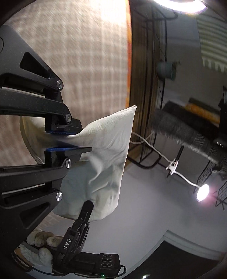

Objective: Fold small clothes
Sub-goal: 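Lift the folded camisole with both grippers and carry it toward the clothes stack, then lower the camisole onto the pink clothes stack and open both grippers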

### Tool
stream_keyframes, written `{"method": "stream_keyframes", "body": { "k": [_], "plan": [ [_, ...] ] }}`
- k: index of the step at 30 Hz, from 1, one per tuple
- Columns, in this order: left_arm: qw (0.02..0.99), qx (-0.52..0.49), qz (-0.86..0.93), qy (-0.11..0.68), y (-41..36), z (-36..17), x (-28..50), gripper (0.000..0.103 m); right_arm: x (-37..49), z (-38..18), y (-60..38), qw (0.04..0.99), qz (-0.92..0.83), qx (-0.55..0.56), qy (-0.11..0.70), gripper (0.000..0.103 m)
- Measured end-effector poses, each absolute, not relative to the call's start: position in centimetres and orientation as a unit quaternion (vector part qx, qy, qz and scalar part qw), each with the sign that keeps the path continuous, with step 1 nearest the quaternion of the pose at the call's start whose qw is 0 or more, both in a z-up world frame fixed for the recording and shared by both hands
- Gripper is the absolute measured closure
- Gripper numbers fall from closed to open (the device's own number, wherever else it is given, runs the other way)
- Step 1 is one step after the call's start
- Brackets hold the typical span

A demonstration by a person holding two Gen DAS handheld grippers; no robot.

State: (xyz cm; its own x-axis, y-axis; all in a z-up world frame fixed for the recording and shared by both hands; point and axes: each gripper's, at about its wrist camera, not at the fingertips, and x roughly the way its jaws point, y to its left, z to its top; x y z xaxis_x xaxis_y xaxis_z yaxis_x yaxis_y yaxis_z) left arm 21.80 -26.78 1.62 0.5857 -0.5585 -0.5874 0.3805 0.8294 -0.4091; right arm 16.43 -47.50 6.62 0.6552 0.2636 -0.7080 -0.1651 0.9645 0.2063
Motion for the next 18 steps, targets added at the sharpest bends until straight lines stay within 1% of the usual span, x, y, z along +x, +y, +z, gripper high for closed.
{"method": "stream_keyframes", "body": {
  "k": [8,13,18],
  "plan": [
    [0.882,-0.109,-0.279,0.364,-34.4,0.6,27.4,0.094,20.9,6.8,-55.4,0.917,0.069,0.066,0.387,0.095],
    [0.883,-0.103,-0.27,0.37,-36.8,-0.9,29.7,0.094,24.4,5.6,-58.1,0.916,0.06,0.066,0.391,0.095],
    [0.887,-0.09,-0.255,0.374,-38.1,-2.5,31.4,0.094,26.4,3.2,-59.2,0.911,0.058,0.058,0.404,0.095]
  ]
}}
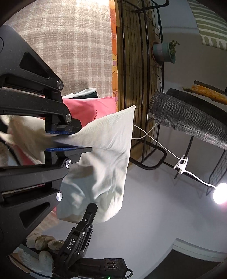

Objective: Fold small clothes
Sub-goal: 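Lower the camisole onto the pink clothes stack and open both grippers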

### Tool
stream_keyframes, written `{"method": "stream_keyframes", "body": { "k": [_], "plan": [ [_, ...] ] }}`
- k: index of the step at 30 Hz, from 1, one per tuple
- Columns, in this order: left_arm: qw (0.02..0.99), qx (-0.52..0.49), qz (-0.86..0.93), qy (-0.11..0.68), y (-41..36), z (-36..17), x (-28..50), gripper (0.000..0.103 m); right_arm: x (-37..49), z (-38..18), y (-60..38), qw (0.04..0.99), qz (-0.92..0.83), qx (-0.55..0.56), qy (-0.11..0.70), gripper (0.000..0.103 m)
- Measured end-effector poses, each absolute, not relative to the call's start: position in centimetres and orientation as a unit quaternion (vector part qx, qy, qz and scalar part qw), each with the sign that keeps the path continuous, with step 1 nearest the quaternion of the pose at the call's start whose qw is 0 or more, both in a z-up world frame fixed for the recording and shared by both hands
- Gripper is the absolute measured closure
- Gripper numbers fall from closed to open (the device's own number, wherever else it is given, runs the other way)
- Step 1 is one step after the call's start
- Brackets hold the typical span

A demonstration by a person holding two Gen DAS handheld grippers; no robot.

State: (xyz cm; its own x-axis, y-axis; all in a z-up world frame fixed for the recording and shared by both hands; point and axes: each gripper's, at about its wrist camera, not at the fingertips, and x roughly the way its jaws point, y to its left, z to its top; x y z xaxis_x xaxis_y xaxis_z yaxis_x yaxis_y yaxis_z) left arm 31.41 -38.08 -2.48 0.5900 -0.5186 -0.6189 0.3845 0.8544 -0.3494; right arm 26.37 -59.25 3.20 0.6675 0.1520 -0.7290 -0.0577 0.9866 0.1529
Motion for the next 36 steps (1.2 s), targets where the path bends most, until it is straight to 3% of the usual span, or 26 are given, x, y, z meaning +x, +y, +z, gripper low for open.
{"method": "stream_keyframes", "body": {
  "k": [2,4,9,24,36],
  "plan": [
    [0.889,-0.076,-0.246,0.379,-38.5,-3.0,31.8,0.094,27.1,2.2,-59.6,0.909,0.05,0.054,0.409,0.095],
    [0.891,-0.066,-0.24,0.379,-38.5,-3.2,31.9,0.081,27.5,1.6,-59.6,0.908,0.038,0.045,0.414,0.088],
    [0.898,-0.046,-0.239,0.366,-37.9,-2.9,30.9,0.079,27.6,1.5,-59.7,0.909,0.01,0.033,0.415,0.073],
    [0.91,-0.023,-0.257,0.325,-35.0,2.9,22.8,0.079,21.3,8.1,-57.2,0.922,-0.001,0.034,0.385,0.073],
    [0.927,-0.008,-0.256,0.275,-28.1,8.4,13.9,0.079,12.5,13.4,-50.7,0.938,0.013,0.028,0.346,0.073]
  ]
}}
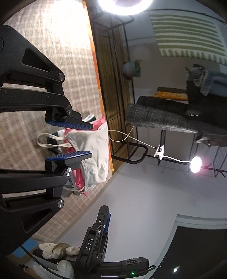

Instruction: Fold small clothes

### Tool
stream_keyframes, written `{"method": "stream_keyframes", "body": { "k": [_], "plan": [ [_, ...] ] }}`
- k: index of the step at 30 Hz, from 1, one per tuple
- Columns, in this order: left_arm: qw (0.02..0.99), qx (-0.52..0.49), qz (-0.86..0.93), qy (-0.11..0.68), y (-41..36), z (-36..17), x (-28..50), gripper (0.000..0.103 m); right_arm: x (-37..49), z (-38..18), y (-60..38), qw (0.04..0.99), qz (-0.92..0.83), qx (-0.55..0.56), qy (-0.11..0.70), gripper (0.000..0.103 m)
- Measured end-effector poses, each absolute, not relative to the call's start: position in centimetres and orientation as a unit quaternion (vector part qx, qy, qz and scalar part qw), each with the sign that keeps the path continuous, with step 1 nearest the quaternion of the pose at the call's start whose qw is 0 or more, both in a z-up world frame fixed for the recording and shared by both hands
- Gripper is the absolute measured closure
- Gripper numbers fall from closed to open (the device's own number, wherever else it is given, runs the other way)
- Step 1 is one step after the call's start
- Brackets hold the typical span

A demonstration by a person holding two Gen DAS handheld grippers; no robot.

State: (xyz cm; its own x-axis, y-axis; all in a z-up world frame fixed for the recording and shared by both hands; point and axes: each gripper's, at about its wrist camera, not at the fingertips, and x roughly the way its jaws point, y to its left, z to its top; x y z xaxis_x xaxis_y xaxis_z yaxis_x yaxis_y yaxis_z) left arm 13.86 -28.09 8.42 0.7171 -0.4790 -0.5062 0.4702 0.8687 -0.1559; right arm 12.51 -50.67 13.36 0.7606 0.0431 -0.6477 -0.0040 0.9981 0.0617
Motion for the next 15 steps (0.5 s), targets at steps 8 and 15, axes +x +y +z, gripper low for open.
{"method": "stream_keyframes", "body": {
  "k": [8,15],
  "plan": [
    [0.929,-0.005,-0.262,0.26,-23.6,9.3,8.2,0.064,7.2,14.7,-46.2,0.946,0.006,0.034,0.323,0.067],
    [0.928,0.004,-0.265,0.261,-21.5,8.2,5.2,0.046,4.0,14.0,-43.0,0.953,-0.014,0.03,0.3,0.048]
  ]
}}
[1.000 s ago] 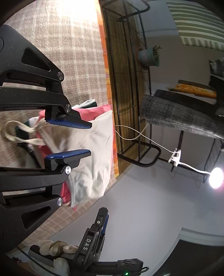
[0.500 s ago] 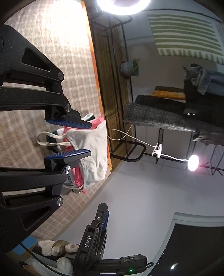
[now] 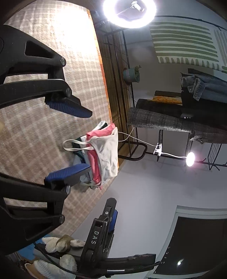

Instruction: Fold small clothes

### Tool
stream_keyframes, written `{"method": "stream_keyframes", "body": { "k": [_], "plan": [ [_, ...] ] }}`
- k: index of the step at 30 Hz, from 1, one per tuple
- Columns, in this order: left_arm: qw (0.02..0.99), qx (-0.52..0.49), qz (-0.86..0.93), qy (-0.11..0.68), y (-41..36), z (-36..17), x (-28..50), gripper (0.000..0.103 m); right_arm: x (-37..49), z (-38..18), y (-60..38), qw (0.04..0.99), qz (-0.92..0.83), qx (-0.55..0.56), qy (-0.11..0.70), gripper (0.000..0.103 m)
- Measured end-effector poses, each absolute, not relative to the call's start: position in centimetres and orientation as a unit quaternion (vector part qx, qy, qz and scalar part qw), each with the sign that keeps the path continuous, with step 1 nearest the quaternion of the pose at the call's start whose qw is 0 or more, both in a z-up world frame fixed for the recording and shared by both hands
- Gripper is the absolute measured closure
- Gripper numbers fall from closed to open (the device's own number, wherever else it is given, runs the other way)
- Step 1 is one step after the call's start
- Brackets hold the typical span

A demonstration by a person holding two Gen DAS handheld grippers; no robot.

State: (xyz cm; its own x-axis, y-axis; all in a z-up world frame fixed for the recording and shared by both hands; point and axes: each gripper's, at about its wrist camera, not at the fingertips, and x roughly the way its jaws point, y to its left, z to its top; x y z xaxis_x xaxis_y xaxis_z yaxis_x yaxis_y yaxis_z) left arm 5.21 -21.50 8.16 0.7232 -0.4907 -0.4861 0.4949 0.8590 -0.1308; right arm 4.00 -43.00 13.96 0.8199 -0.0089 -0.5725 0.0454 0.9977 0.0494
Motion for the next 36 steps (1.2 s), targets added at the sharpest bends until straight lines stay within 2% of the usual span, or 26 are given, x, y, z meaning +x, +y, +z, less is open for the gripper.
{"method": "stream_keyframes", "body": {
  "k": [2,4,9,12,15,16,20,36],
  "plan": [
    [0.929,0.012,-0.262,0.261,-21.3,7.8,4.7,0.044,3.6,13.4,-42.5,0.954,-0.018,0.036,0.299,0.046],
    [0.93,0.021,-0.261,0.26,-21.1,7.4,4.5,0.035,3.4,12.9,-42.4,0.954,-0.024,0.043,0.297,0.037],
    [0.931,0.032,-0.257,0.256,-20.6,6.4,3.9,0.022,3.1,11.9,-42.2,0.953,-0.029,0.05,0.298,0.027],
    [0.931,0.041,-0.255,0.256,-20.6,6.0,3.5,0.016,2.9,11.7,-42.0,0.955,-0.036,0.044,0.291,0.014],
    [0.932,0.047,-0.253,0.255,-20.5,5.8,3.4,0.005,2.7,11.7,-42.0,0.958,-0.037,0.048,0.28,0.007],
    [0.932,0.048,-0.252,0.255,-20.5,5.8,3.3,0.003,2.7,11.7,-42.0,0.959,-0.034,0.05,0.277,0.002],
    [0.938,0.059,-0.232,0.249,-20.6,5.8,3.1,0.0,2.7,11.7,-41.7,0.961,-0.035,0.048,0.27,0.0],
    [0.94,0.064,-0.221,0.252,-20.1,5.8,2.9,0.0,2.8,11.1,-41.1,0.959,-0.037,0.051,0.277,0.0]
  ]
}}
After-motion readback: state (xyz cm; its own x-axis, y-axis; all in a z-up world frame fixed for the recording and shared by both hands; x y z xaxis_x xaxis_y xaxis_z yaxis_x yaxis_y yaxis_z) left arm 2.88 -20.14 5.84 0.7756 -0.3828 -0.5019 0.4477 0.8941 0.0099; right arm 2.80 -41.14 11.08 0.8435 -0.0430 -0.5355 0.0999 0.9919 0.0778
